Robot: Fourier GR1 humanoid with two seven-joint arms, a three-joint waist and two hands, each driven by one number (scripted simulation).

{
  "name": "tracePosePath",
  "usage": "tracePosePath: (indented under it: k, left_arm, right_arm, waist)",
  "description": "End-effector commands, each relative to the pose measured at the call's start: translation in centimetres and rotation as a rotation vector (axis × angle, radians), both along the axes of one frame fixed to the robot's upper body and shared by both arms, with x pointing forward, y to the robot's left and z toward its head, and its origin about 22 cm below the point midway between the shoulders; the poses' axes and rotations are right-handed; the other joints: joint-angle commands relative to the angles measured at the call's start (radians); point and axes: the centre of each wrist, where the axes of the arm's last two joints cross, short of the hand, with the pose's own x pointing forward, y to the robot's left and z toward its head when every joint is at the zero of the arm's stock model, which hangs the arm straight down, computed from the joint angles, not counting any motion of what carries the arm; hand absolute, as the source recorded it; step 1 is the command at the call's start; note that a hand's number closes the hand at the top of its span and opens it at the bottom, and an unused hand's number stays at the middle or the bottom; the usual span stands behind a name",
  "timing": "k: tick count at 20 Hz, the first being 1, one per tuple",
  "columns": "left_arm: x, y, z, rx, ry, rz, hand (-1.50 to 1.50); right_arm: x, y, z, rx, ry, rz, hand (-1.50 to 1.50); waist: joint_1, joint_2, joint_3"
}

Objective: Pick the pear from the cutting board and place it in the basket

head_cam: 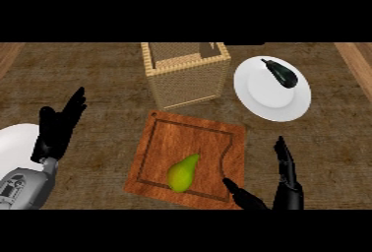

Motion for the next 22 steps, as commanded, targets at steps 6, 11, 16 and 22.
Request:
tracePosePath:
  k: [6,11,16,22]
  left_arm:
    - [0.9,-0.6,1.4,0.008,-0.009,-0.004,0.00]
    - [0.3,-2.0,0.3,-0.002,-0.001,-0.012,0.00]
    - [1.8,-2.3,1.7,0.000,0.002,-0.013,0.00]
    - [-0.6,-1.2,-0.1,-0.005,0.010,-0.011,0.00]
  right_arm:
    - [-7.6,-2.7,2.2,-0.183,0.403,0.358,-1.50]
    - [-8.6,-2.8,9.5,-0.189,0.452,0.430,-1.50]
    - [-7.5,-0.9,13.1,-0.183,0.474,0.355,-1.50]
    - [-7.2,0.5,12.5,-0.209,0.462,0.261,-1.50]
  waist:
    - [0.020,0.004,-0.001]
    - [0.015,0.003,0.002]
    - [0.020,0.006,0.007]
    - [0.021,0.005,0.009]
